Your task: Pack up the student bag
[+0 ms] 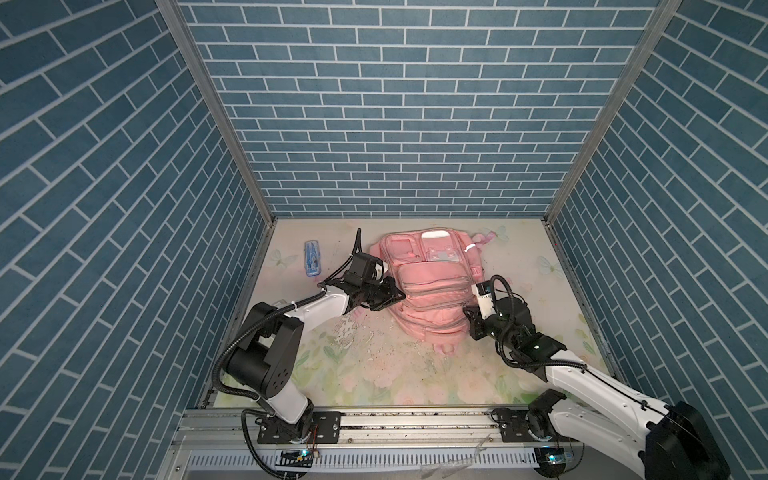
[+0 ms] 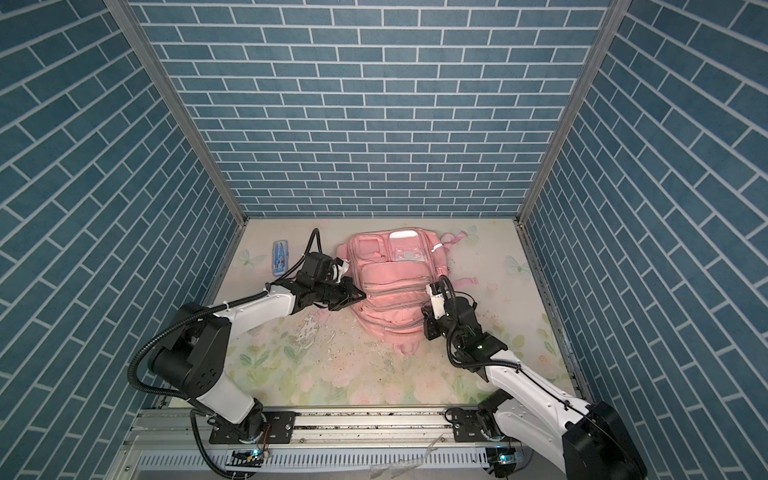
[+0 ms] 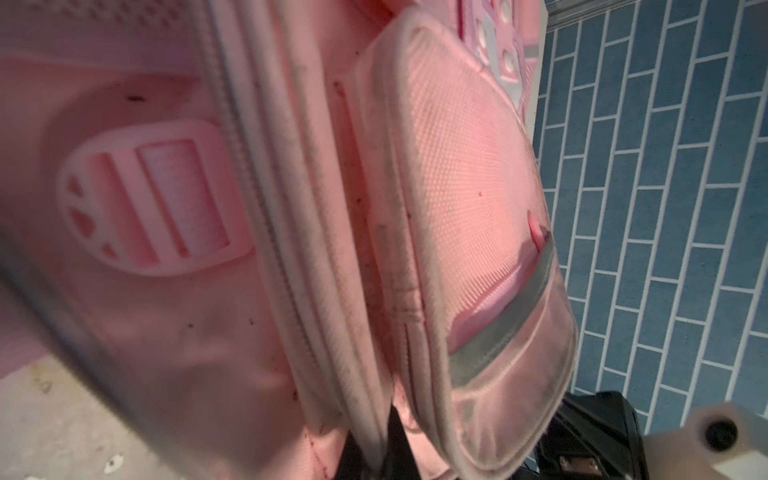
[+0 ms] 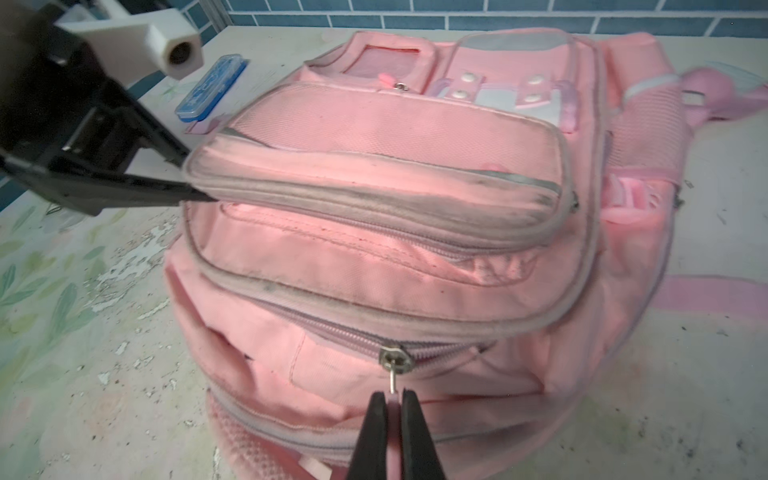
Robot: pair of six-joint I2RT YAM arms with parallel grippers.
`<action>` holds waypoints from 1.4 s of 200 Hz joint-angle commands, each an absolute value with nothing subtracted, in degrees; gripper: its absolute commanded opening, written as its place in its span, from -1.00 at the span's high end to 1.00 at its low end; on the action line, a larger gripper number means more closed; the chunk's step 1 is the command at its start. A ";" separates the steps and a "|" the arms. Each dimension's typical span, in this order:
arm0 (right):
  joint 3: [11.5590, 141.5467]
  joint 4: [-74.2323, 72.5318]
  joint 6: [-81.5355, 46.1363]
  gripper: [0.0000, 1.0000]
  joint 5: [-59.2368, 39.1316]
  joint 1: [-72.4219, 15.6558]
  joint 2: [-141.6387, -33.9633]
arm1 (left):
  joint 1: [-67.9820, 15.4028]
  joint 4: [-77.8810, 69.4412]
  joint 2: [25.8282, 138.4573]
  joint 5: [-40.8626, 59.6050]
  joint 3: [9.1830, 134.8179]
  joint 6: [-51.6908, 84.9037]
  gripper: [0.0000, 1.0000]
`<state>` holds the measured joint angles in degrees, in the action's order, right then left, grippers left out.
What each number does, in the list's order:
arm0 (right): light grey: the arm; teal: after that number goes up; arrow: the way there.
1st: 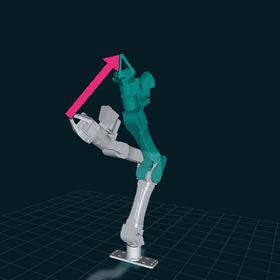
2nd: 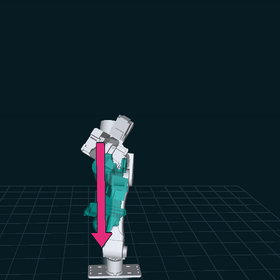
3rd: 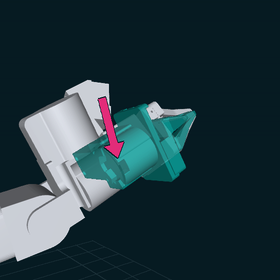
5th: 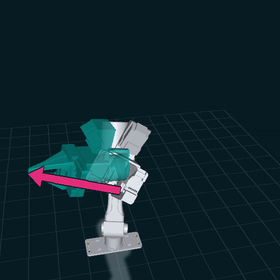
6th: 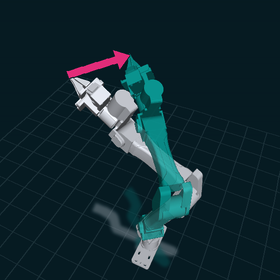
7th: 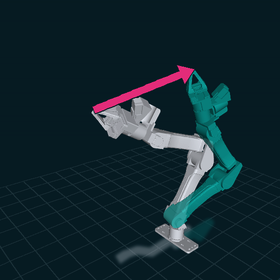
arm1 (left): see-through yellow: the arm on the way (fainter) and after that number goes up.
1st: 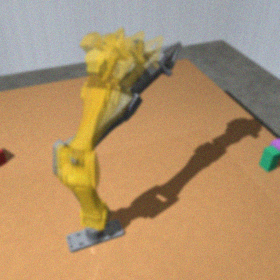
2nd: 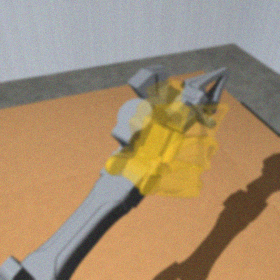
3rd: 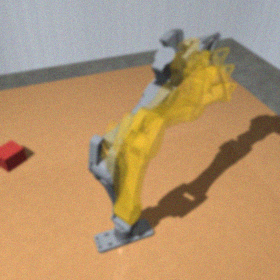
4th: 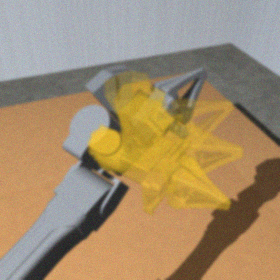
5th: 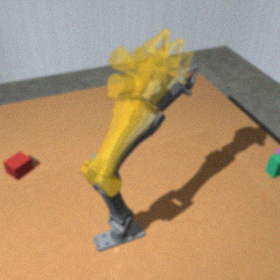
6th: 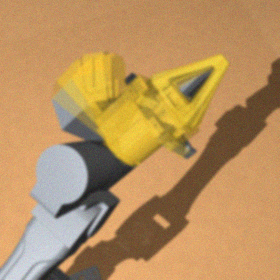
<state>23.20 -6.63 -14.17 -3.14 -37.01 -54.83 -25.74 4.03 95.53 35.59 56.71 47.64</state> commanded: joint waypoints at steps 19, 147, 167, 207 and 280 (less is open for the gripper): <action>23.12 -11.45 -17.51 1.00 -3.96 -39.62 -54.83 | -25.19 1.56 94.93 30.74 60.37 49.38 0.24; 16.97 -17.31 -17.14 1.00 -5.40 -40.81 -52.19 | -52.07 -23.61 82.65 0.59 41.38 89.34 -0.13; 16.31 -17.79 -17.01 1.00 -5.80 -40.87 -51.48 | -53.33 -23.36 86.05 0.70 44.39 89.19 -0.13; 15.28 -18.62 -16.79 1.00 -6.04 -40.91 -51.27 | -54.04 -26.20 90.33 0.39 45.20 91.93 -0.13; 14.87 -19.85 -16.70 1.00 -4.63 -41.86 -52.91 | -53.16 -28.29 96.25 0.83 47.49 91.71 0.20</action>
